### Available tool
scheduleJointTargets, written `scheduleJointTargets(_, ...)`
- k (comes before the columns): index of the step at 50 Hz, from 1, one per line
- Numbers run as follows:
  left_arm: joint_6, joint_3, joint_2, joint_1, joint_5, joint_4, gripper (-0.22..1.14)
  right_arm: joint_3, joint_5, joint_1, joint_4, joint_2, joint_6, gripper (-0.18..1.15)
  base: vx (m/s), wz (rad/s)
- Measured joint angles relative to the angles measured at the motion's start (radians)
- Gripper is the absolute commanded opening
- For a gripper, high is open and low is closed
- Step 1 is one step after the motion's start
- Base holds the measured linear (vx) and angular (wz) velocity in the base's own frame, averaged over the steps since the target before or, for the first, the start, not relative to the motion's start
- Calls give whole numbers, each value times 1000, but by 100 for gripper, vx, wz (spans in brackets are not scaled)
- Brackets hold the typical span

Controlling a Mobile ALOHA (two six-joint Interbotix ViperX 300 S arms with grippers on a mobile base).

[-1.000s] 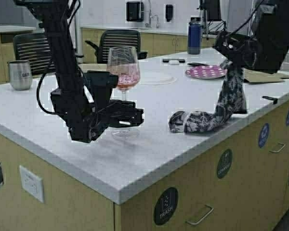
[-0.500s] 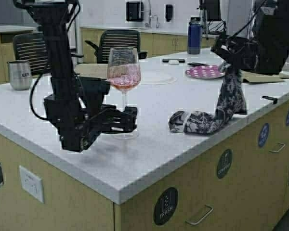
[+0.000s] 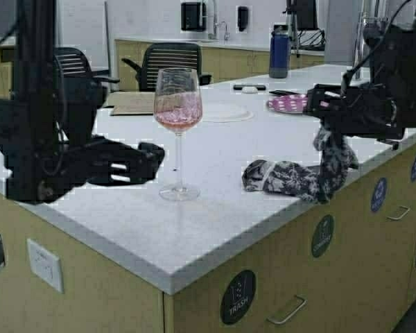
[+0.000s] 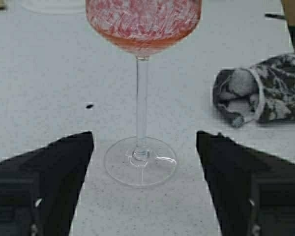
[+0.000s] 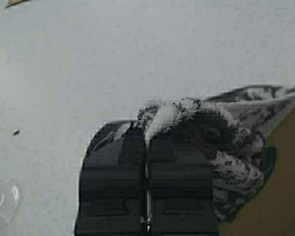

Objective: Get the cloth and wipe up the spill under the wine glass

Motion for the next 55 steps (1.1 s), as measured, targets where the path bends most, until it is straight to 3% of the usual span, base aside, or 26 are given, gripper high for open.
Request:
scheduleJointTargets(12, -6, 126, -244, -2, 29, -2, 97, 38, 193, 34, -89, -166, -2, 7, 0, 0)
scheduleJointTargets(25, -6, 141, -506, -2, 160, -3, 97, 8, 451, 35, -173, -414, -2, 7, 0, 0)
scheduleJointTargets(44, 9, 17, -841, -3, 525, -3, 97, -144, 776, 35, -232, -649, -15, 7, 0, 0)
scheduleJointTargets(55, 43, -94, -966, -3, 736, -5, 97, -222, 881, 35, -253, -729, -57, 7, 0, 0)
